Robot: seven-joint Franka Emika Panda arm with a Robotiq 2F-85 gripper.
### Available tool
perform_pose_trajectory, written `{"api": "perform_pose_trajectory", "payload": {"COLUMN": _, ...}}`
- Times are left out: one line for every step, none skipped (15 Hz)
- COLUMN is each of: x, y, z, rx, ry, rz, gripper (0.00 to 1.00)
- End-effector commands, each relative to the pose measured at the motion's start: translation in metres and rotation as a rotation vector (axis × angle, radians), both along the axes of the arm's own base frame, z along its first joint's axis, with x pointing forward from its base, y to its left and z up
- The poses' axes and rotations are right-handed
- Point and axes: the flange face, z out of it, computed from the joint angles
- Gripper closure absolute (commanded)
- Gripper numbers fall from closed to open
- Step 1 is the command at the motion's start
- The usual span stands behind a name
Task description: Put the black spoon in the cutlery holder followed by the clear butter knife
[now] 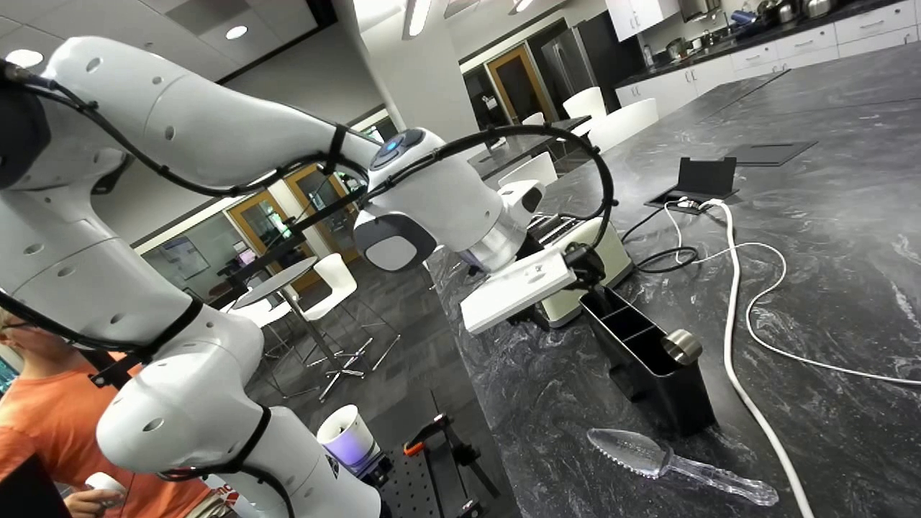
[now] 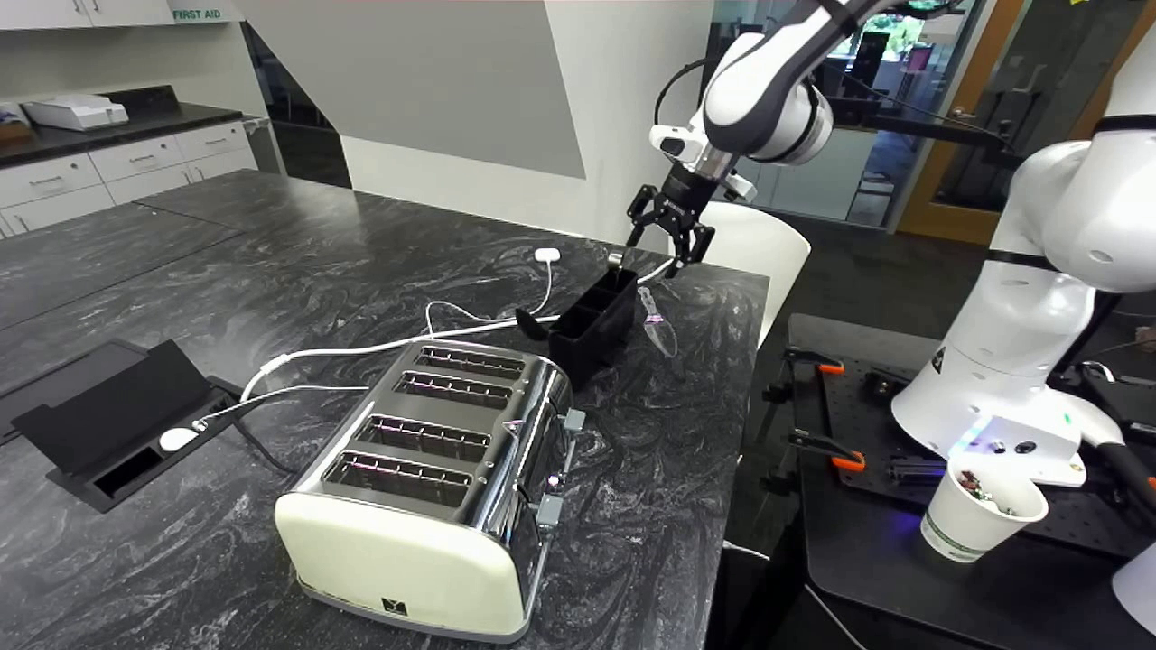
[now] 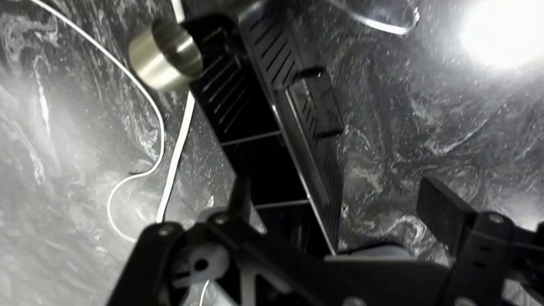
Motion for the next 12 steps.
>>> {"api": "perform_pose_trajectory", "payload": {"x": -0.036, "y": -0.013, "z": -0.017, "rx": -0.139, "ry": 0.048, "rz": -0.016, "gripper": 0.00}}
{"api": "perform_pose_trajectory", "payload": {"x": -0.017, "y": -0.007, "z": -0.014, "rx": -0.079, "ry": 0.045, "rz": 0.002, "gripper": 0.00}}
{"api": "perform_pose_trajectory", "payload": {"x": -0.025, "y": -0.011, "z": -0.020, "rx": -0.103, "ry": 0.063, "rz": -0.004, "gripper": 0.00}}
{"api": "perform_pose_trajectory", "payload": {"x": -0.030, "y": -0.014, "z": -0.023, "rx": -0.114, "ry": 0.072, "rz": -0.005, "gripper": 0.00}}
{"api": "perform_pose_trajectory", "payload": {"x": -0.032, "y": -0.016, "z": -0.025, "rx": -0.116, "ry": 0.075, "rz": -0.007, "gripper": 0.00}}
{"api": "perform_pose_trajectory", "payload": {"x": -0.032, "y": -0.016, "z": -0.024, "rx": -0.117, "ry": 0.075, "rz": -0.008, "gripper": 0.00}}
{"api": "perform_pose_trajectory", "payload": {"x": -0.032, "y": -0.016, "z": -0.024, "rx": -0.117, "ry": 0.074, "rz": -0.007, "gripper": 0.00}}
{"api": "perform_pose_trajectory", "payload": {"x": -0.033, "y": -0.025, "z": -0.029, "rx": -0.149, "ry": 0.094, "rz": 0.014, "gripper": 0.00}}
{"api": "perform_pose_trajectory", "payload": {"x": -0.033, "y": -0.036, "z": -0.032, "rx": -0.180, "ry": 0.117, "rz": 0.071, "gripper": 0.00}}
{"api": "perform_pose_trajectory", "payload": {"x": -0.034, "y": -0.046, "z": -0.033, "rx": -0.200, "ry": 0.137, "rz": 0.135, "gripper": 0.00}}
{"api": "perform_pose_trajectory", "payload": {"x": -0.038, "y": -0.058, "z": -0.036, "rx": -0.238, "ry": 0.159, "rz": 0.166, "gripper": 0.00}}
{"api": "perform_pose_trajectory", "payload": {"x": -0.039, "y": -0.070, "z": -0.037, "rx": -0.264, "ry": 0.179, "rz": 0.211, "gripper": 0.00}}
